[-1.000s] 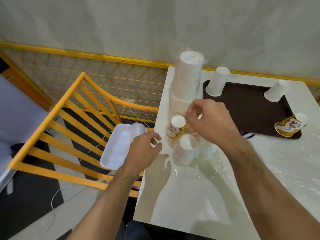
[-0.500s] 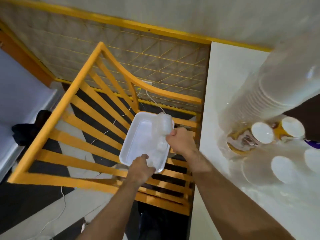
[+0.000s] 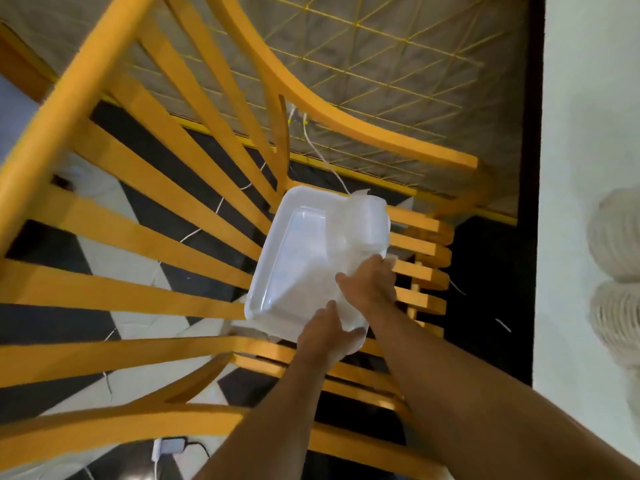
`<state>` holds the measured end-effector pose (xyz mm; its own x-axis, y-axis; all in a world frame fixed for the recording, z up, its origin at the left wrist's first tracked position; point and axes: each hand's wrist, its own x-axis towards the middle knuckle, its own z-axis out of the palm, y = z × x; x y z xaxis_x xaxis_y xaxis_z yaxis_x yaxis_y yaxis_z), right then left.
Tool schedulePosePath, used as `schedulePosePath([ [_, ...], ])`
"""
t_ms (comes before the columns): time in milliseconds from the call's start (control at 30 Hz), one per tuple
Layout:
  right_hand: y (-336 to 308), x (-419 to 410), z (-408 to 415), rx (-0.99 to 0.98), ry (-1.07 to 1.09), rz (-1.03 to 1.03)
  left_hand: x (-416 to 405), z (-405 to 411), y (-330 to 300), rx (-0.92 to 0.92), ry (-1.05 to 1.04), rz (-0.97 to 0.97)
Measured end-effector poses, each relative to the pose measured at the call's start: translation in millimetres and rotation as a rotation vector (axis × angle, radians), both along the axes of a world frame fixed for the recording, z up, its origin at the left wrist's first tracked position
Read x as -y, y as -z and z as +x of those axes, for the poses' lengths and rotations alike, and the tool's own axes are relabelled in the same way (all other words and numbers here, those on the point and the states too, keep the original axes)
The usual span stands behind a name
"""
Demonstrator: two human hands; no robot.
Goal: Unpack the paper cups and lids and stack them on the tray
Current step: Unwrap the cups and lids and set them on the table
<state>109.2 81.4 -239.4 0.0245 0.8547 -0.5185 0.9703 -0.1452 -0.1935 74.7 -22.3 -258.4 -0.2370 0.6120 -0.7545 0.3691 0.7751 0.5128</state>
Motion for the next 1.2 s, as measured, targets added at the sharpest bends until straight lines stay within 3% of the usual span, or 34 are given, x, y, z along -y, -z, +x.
schedulePosePath([
  [333,11.9,-5.2,-17.4,0.181,-0.17,-0.012,-5.4,-8.9,25.0,-0.108,0.076,-0.025],
  [533,11.2,-7.5,-19.1,0.122,-0.162,-0.053,-7.4,-8.9,31.6,-0.122,0.088,-0.031],
  [833,-4.5,-14.5,-8.0,-0.023,0.008,-0.131,-1.1,-40.6,3.2,-0.044,-0.096,0.001],
  [1000,-41.4,-13.0,7.3,-0.148,0.115,-0.216,9.0,-64.5,-51.3,0.128,-0.332,0.078],
  [1100,-79.1,-13.0,14.1,-0.227,0.189,-0.2,19.8,-80.2,-100.3,0.404,-0.658,0.154],
  [1200,-128.9,-11.8,21.5,-0.341,0.202,-0.125,25.6,-89.2,-154.6,0.651,-0.842,0.332],
])
